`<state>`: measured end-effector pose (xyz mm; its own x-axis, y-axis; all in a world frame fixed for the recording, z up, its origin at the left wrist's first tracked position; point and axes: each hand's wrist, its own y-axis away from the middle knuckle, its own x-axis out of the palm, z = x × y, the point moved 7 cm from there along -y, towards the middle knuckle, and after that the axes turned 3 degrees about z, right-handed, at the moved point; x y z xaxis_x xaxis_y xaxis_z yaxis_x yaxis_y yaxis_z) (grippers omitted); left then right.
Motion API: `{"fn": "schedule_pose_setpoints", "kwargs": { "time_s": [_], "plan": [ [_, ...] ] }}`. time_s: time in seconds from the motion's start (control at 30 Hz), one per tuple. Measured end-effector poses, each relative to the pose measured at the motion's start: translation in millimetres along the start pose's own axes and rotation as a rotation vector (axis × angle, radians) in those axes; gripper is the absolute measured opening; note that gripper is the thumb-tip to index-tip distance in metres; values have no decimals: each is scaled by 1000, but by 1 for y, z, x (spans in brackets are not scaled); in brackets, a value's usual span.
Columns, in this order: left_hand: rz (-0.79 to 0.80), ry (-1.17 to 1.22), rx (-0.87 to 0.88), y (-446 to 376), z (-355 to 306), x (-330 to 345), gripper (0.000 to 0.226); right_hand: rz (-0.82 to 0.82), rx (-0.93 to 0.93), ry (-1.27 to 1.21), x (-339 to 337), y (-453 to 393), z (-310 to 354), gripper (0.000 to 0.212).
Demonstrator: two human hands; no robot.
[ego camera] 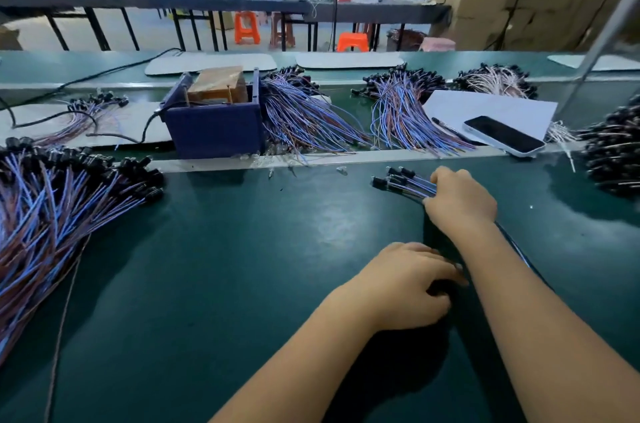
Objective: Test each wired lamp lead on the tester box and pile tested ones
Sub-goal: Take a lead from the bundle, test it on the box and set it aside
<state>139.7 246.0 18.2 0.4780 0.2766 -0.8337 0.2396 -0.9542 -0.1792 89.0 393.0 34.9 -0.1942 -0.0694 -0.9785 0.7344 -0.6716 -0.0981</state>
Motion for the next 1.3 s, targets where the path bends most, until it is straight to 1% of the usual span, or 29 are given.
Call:
{"fn": "schedule_pose_setpoints", "kwargs": {
  "time_s": [0.07,0.1,0.17,0.27,0.4,0.5,0.57,0.67,0.73,0.8,0.87,0.93,1.03,1.13,1.2,1.27,1.3],
  "plan": [
    [-16,33,-47,-1,9,-6,33,-44,-22,-38,-4,4,9,34],
    [-42,13,-101,0,18,-12,31,-69,-50,-71,-6,7,18,35],
    [-116,-79,-270,6,44,-30,30,-100,-115,-141,-6,13,42,34],
    [-258,-205,-557,34,87,-67,31,-48,-163,-259,4,24,84,31],
    [-435,-241,-843,94,134,-111,32,81,-268,-373,34,52,156,30],
    [-559,-363,-1056,142,160,-143,32,155,-360,-426,53,79,210,28],
    [-594,-436,-1188,172,175,-158,35,142,-415,-421,59,94,235,27],
    [-588,-416,-1325,203,195,-161,38,84,-472,-384,62,100,251,22],
    [-560,-401,-1369,207,202,-157,38,100,-453,-421,63,94,247,20],
    [-548,-410,-1387,203,204,-157,37,130,-428,-509,65,89,240,19],
    [-558,-420,-1389,201,205,-158,37,154,-434,-578,66,89,238,18],
    [-581,-395,-1395,204,209,-162,35,172,-453,-596,66,92,238,18],
    [-640,-327,-1400,214,215,-169,33,178,-478,-581,66,93,240,18],
    [-686,-314,-1371,222,218,-172,30,188,-467,-603,66,93,239,18],
    [-752,-301,-1329,226,217,-174,27,199,-449,-621,67,91,238,18],
    [-835,-271,-1297,229,216,-177,30,205,-444,-627,68,91,238,18],
    [-851,-265,-1301,231,216,-177,32,209,-444,-627,68,91,239,18]
  ]
}}
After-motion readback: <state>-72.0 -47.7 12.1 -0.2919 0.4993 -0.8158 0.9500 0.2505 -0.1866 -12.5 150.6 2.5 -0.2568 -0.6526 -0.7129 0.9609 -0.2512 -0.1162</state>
